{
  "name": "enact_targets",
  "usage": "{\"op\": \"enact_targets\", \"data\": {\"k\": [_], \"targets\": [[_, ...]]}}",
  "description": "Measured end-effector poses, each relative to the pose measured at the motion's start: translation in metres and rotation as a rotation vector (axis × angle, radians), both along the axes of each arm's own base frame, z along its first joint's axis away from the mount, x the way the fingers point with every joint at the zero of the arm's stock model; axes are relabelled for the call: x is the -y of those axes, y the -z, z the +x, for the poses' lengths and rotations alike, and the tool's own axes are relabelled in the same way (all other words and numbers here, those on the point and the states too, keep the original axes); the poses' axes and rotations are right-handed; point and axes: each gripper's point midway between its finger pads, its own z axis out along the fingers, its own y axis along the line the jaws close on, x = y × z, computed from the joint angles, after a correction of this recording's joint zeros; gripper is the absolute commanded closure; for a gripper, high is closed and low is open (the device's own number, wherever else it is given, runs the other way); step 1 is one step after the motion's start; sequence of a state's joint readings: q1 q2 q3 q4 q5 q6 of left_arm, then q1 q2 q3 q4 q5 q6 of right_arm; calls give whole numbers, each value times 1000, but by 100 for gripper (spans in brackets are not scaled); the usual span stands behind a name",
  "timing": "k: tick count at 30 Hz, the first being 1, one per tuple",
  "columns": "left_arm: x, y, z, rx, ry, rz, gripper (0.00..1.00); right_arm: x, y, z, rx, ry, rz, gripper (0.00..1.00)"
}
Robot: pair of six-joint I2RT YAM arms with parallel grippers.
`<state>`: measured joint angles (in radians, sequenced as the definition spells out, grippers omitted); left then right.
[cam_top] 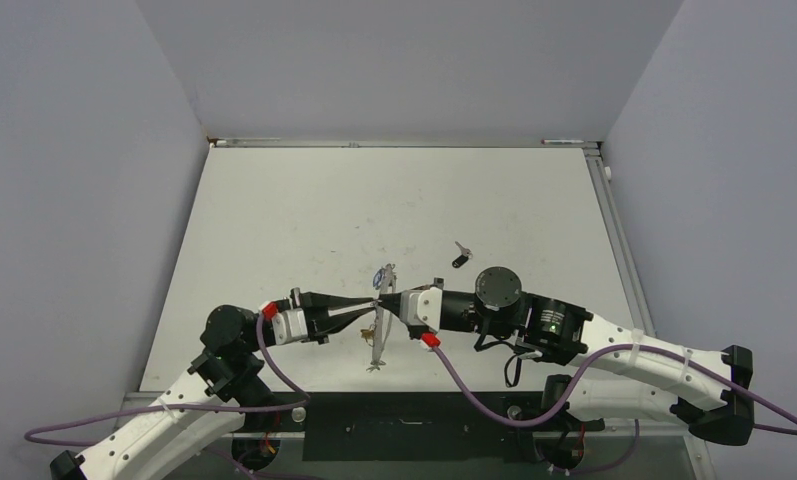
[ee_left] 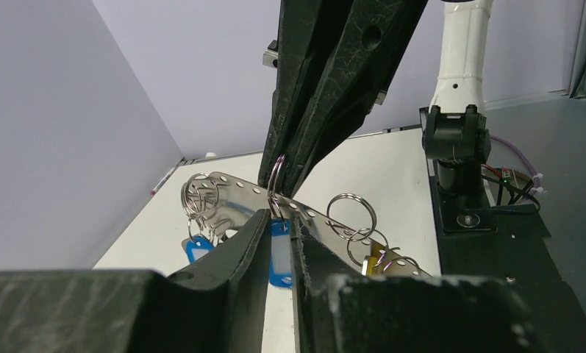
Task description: Put the keys on the keyring
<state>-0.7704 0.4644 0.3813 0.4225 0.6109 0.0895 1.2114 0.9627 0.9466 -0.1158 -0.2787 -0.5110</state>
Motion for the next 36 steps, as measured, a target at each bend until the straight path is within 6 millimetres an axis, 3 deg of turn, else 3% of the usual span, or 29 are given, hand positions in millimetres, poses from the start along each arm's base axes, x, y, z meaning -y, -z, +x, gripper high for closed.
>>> {"op": "enact_targets", "data": {"k": [2,15,28,34,35,36], "targets": [[0,0,0,0,0,-1,100,0,1,-1,-2,-4,0,95],[-1,2,5,-10,-21,5,100,-7,9,1,-31,6,128,95],[-5,-1,12,28,-69,3,100,-5,-1,15,-111,53,341,95],[-4,7,15,41,-85,41,100,-1,-8,22,-162,54,414,95],[-4,11,15,37,-84,54,98,0,-12,22,-161,54,433,95],[-3,14,14,34,-81,66,89,1,-18,23,-160,53,454,95]]}}
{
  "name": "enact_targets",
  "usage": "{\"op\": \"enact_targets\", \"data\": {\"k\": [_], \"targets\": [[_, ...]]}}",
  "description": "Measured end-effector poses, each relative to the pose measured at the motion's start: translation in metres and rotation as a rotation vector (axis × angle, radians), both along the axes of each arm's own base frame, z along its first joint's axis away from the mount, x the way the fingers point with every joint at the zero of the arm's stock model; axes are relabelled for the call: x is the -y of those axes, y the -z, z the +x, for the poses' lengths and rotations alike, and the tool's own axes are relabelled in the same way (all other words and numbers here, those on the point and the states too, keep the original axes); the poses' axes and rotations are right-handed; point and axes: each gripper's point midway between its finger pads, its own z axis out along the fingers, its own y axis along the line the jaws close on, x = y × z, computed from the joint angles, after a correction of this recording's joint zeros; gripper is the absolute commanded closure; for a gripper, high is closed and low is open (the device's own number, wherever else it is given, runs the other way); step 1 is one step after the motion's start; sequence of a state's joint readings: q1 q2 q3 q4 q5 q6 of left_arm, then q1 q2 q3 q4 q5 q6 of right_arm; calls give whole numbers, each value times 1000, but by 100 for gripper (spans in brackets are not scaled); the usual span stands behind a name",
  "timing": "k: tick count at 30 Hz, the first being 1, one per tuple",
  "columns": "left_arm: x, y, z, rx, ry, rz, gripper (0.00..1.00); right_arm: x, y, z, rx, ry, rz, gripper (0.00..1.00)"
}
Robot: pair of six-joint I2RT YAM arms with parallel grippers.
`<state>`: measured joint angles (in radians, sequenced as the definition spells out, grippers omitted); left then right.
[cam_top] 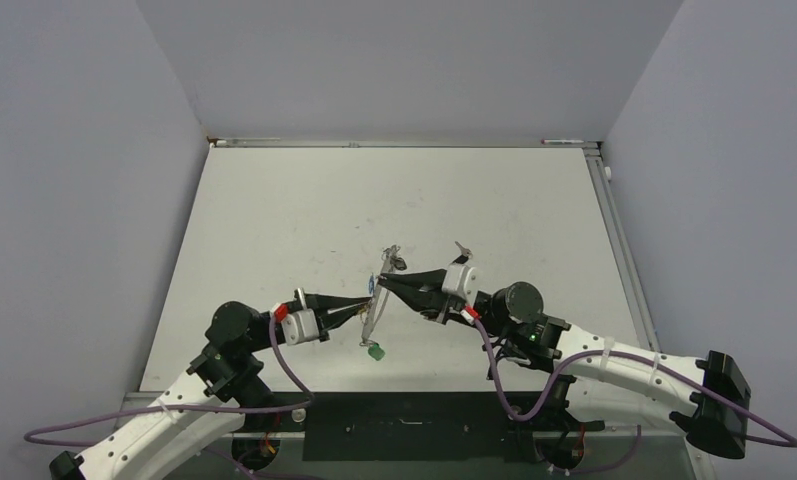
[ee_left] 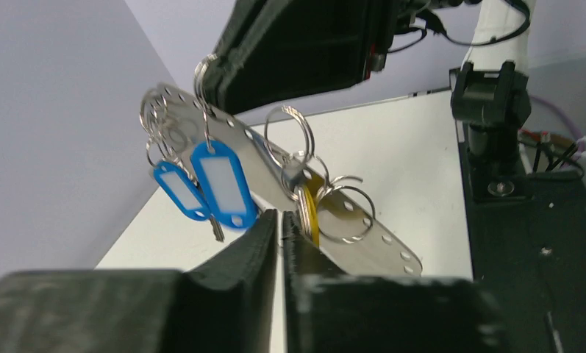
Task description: Put the keys on the keyring
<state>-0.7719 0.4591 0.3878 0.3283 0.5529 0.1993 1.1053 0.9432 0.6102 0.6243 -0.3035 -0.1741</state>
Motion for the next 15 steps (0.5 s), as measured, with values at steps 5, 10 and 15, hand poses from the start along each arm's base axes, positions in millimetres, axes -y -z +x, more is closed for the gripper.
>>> {"op": "enact_targets", "data": {"k": [5,10,15], "targets": [[-2,5,-3,16,-1,24,62,2,-10,-2,9,-16,34,95],[-15,-12,-10,80,-27,-24,59,2,1,-9,11,-54,-18,95],[-25,-26,-17,141,-29,-63,56,3,20,-16,8,-97,-106,95]]}}
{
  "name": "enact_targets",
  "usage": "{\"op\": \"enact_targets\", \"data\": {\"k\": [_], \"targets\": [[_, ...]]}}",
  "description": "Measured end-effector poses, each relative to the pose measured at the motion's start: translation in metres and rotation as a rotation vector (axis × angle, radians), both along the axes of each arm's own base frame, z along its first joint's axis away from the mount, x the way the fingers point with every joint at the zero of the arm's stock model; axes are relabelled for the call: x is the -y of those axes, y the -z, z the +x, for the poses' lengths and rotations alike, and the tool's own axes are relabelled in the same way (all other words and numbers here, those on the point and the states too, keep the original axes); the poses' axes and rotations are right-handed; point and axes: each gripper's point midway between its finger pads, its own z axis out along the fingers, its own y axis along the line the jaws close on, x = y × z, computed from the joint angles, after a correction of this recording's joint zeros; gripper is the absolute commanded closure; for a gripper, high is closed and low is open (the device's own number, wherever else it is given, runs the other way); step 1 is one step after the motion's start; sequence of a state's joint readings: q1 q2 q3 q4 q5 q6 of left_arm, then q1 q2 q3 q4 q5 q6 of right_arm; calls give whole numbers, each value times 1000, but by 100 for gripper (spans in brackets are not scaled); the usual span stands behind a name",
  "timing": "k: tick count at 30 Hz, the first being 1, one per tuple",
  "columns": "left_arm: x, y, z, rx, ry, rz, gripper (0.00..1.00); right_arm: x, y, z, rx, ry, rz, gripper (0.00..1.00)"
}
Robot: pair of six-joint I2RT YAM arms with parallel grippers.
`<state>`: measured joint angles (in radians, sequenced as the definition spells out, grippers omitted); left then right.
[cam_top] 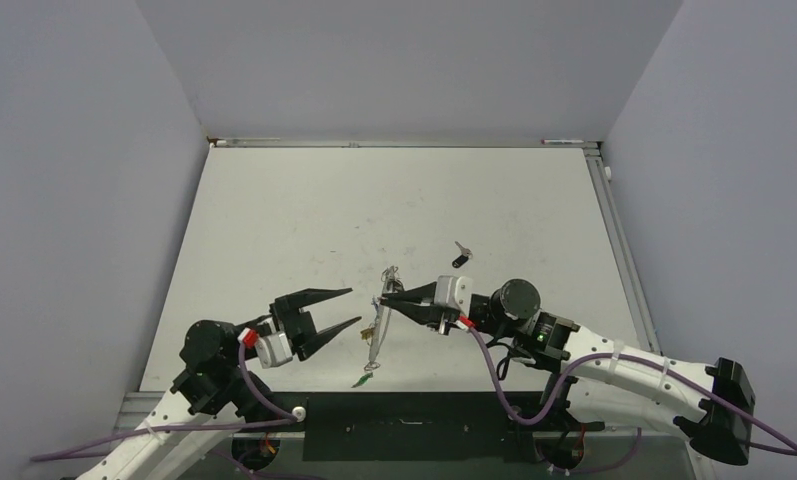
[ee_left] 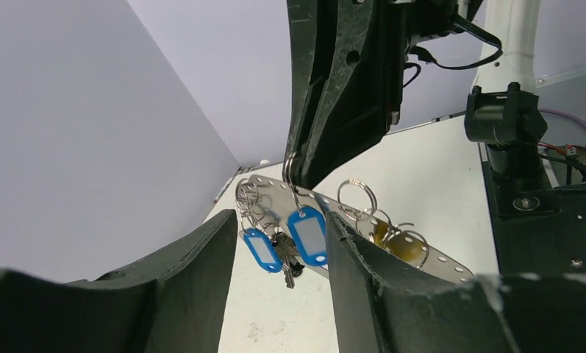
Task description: Put the keys on the keyring
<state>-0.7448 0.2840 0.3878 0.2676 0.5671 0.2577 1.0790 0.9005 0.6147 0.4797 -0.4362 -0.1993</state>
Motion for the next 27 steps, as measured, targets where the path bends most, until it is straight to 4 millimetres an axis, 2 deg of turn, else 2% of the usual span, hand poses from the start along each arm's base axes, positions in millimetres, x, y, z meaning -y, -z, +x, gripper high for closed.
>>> {"op": "enact_targets", "data": {"k": [6,16,27], "targets": [[3,2,-13,24,78,21,68,-1,18,-9,-4,-54,-93,95],[19,21,-25,-48,224,91,70,-2,11,-25,18,-143,-121,95],[21,13,-28,-62,252,60,76,-7,19,-33,3,-206,-155,95]]}}
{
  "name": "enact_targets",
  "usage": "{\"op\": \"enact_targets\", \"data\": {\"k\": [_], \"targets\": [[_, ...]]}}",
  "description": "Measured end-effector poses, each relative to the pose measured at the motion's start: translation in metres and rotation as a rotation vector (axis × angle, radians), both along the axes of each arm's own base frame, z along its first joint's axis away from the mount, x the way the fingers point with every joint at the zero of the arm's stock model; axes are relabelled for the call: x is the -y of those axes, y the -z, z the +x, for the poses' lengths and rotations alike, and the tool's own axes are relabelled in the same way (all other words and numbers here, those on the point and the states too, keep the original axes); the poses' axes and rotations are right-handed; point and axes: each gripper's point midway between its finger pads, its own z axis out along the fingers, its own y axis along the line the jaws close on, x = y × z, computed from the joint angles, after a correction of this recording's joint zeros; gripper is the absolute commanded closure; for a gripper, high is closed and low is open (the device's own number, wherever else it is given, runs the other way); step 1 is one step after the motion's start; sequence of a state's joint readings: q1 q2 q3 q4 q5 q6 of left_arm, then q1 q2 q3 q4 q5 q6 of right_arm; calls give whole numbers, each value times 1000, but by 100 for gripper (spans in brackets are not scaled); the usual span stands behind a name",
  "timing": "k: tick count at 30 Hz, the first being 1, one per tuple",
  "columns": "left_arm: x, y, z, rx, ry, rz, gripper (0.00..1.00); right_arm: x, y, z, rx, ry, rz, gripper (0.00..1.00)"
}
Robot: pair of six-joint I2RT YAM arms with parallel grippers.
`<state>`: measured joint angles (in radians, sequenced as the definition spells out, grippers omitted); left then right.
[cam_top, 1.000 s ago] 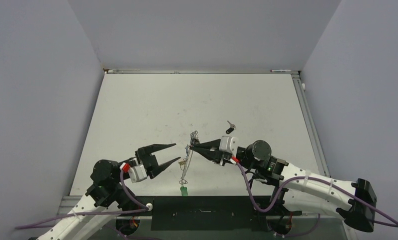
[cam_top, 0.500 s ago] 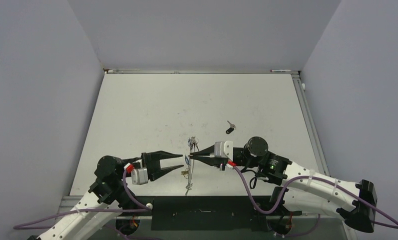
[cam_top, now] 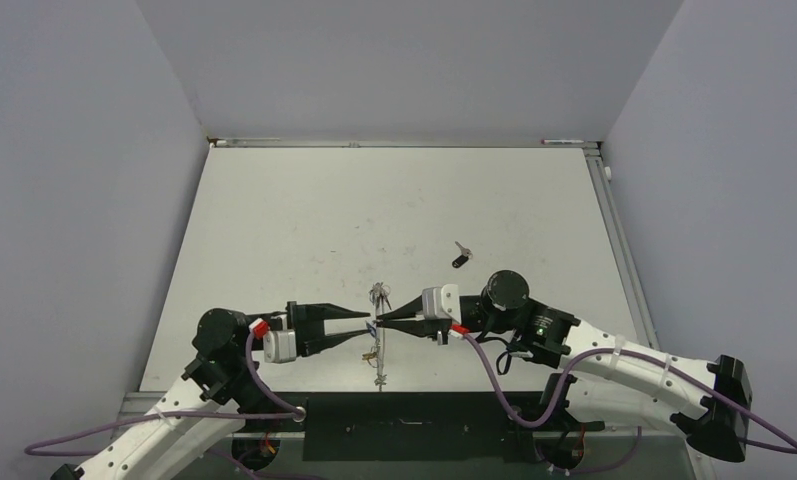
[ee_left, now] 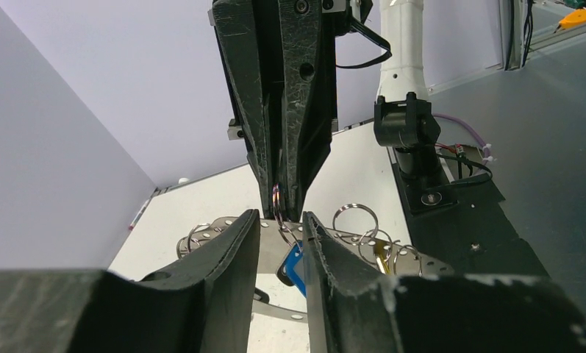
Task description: Put the keys on the keyring
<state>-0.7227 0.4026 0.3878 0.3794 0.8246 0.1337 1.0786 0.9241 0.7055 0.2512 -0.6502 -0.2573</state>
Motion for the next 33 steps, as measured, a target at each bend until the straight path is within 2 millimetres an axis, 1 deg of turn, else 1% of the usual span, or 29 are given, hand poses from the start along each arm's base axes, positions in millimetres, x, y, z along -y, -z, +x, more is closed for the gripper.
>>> {"op": "enact_targets", "data": {"k": [4,23,27,33], "targets": [[3,2,2,-17,5,7,76,-3,3,-1,-5,-12,-11,95],[6,7,7,-43,-3,20,78,-4,1,-6,-10,-43,-8,95],[6,8,7,-46,-3,22,83,-4,0,-7,-12,-48,-6,95],[6,8,7,-46,4,25,100,-5,-3,-6,-25,-54,8,95]]}}
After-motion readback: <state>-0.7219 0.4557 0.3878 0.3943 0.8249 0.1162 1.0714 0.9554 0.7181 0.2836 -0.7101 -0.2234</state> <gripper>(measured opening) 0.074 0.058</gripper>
